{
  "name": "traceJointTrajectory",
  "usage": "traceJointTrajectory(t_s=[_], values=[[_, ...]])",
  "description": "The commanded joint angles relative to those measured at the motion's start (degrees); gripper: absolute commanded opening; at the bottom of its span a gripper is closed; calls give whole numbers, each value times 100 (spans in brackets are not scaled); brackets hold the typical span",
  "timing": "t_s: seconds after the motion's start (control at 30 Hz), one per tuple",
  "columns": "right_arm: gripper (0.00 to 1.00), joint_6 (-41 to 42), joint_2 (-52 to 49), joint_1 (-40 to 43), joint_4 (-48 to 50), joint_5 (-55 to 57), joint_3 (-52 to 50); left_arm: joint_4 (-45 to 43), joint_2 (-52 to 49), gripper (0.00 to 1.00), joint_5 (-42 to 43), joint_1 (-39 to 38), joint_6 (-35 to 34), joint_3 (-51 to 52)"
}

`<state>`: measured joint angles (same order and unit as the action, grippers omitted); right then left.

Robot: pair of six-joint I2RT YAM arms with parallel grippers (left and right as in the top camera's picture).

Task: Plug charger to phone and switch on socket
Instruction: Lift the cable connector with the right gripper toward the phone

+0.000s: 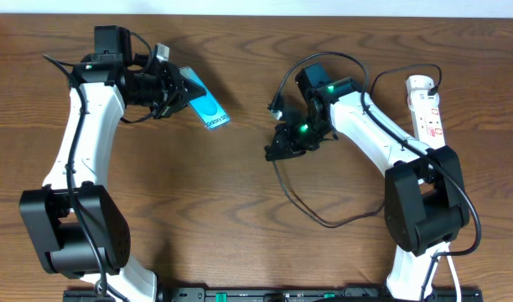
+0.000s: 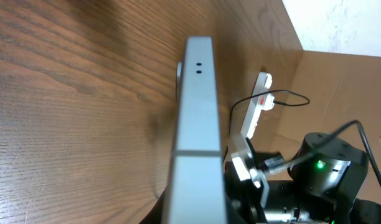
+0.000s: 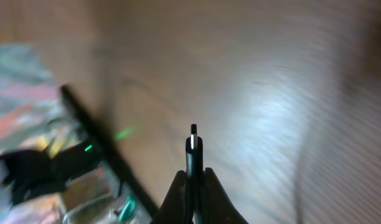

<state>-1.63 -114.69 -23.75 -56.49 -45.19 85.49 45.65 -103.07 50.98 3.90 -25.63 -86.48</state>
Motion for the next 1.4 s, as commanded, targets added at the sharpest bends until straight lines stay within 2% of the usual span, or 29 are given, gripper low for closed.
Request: traceJointTrajectory(t_s=[0.0, 0.13, 0.37, 0.7, 0.97, 1.17, 1.37], values=[[2, -1014, -70, 20, -33, -1266, 127, -4, 20, 7, 107, 33, 59, 2], [2, -1624, -70, 20, -164, -1919, 127, -72, 20, 7, 540, 33, 162, 2], [1, -2131, -70, 20, -136, -3005, 127, -420, 20, 7, 1169, 33, 136, 2], [1, -2157, -70, 68, 546, -4352, 127, -752, 20, 7, 1746, 33, -46, 2], [2, -2070, -70, 236, 640, -4426, 127, -1075, 20, 7, 1788, 33, -424, 2], [1, -2063, -70, 372, 678, -4424, 127, -1784, 20, 7, 2483, 33, -872, 2], [1, -1718, -70, 382, 979, -4422, 127, -2400, 20, 7, 2728, 33, -1416, 2]])
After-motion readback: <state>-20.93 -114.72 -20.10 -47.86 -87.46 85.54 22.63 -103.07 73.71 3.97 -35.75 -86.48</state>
